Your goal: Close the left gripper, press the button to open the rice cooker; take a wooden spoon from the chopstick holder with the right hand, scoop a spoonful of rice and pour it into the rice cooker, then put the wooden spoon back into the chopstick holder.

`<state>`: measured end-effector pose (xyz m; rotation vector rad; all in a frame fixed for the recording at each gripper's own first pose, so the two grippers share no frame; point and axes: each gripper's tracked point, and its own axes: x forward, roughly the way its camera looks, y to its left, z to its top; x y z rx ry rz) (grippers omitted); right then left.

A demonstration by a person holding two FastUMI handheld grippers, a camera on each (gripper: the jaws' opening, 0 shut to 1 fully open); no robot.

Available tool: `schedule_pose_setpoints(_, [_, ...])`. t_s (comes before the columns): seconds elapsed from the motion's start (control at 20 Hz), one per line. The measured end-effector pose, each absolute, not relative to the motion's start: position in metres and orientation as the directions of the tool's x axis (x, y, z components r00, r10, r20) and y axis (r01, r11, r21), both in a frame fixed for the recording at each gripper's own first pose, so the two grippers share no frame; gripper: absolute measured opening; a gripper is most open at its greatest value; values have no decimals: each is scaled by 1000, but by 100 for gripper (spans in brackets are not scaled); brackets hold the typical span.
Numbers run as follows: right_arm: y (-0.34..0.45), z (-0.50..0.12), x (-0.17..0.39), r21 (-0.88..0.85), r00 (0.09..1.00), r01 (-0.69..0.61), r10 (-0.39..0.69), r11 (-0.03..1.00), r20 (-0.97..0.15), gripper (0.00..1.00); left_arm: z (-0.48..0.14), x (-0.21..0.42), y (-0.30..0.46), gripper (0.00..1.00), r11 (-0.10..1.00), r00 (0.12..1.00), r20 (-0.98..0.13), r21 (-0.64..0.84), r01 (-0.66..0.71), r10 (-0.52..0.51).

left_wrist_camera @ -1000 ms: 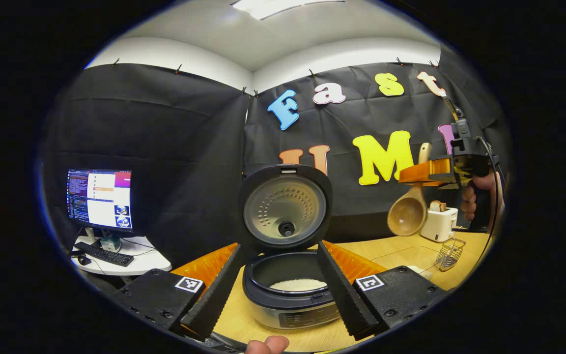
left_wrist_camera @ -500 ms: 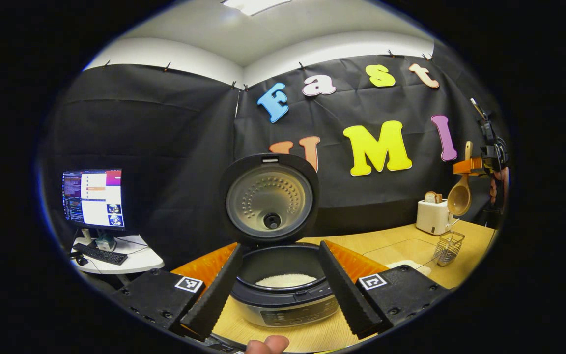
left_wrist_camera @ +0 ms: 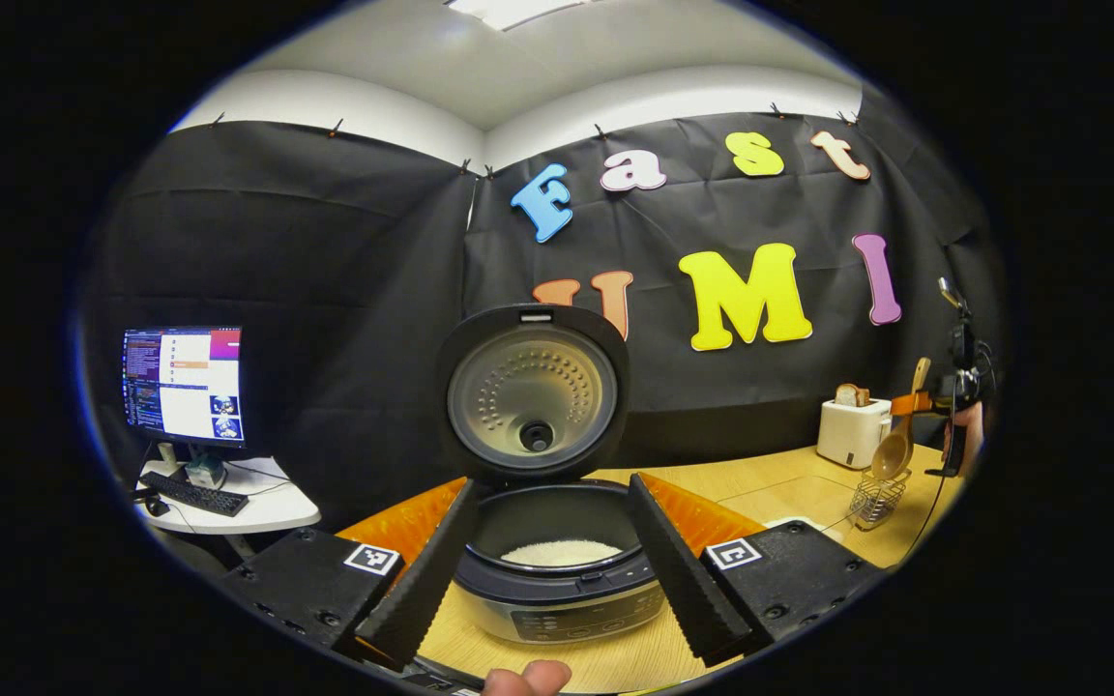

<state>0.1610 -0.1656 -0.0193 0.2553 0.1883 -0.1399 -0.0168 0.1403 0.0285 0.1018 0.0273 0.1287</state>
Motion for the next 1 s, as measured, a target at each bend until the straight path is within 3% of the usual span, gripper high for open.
schedule_pose_setpoints(0.6, [-163,-75,156,214,958,203,-148,956,-244,3,33,-19,140,99,992,994,-12,68,-107,108])
schedule_pose_setpoints(0.75, [-168,-75,154,218,959,210,-158,953,-234,8,35,-20,141,99,992,994,-7,61,-110,111])
schedule_pose_setpoints(0.9, [-179,-74,149,208,959,217,-168,954,-229,20,35,-20,141,99,992,993,-5,58,-114,115])
schedule_pose_setpoints(0.95, [-181,-74,146,209,959,217,-168,953,-229,17,35,-20,141,99,992,993,-6,57,-114,114])
schedule_pose_setpoints(1.0, [-185,-75,145,213,959,217,-167,953,-230,27,34,-19,140,99,992,993,-6,56,-114,114])
